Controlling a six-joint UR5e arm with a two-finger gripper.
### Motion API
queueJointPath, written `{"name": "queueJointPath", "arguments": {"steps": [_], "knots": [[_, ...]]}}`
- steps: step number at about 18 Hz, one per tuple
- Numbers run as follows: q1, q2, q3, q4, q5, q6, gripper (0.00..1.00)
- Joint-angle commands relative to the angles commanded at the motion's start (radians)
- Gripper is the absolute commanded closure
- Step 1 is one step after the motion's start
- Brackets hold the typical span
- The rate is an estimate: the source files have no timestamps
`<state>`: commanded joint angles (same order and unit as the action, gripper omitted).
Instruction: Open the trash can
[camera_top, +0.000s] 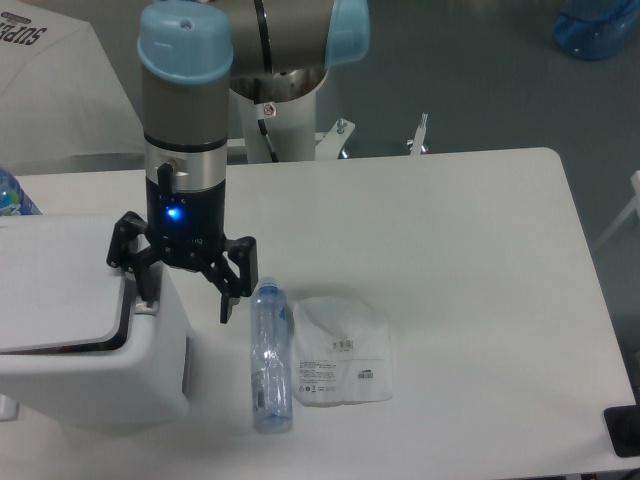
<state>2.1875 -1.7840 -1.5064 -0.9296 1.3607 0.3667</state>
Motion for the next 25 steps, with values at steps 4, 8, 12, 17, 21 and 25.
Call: {"name": "queueJointPath", "arguments": {"steps": [4, 8, 12, 17, 21, 25], "knots": [[0.012, 0.006, 0.014, -0.002, -0.056, 0.002, 0.0], [0.081, 0.035, 0.017, -0.003, -0.136, -0.002, 0.0], [0.112, 0.051, 0.029, -0.003, -0.12, -0.002, 0.0], [0.166, 0.045, 0.051, -0.008, -0.114, 0.02, 0.0], [0.179, 0.038, 0.038, -0.021, -0.023, 0.107, 0.0], [0.19, 0.035, 0.038, -0.041, 0.018, 0.167, 0.0]]}}
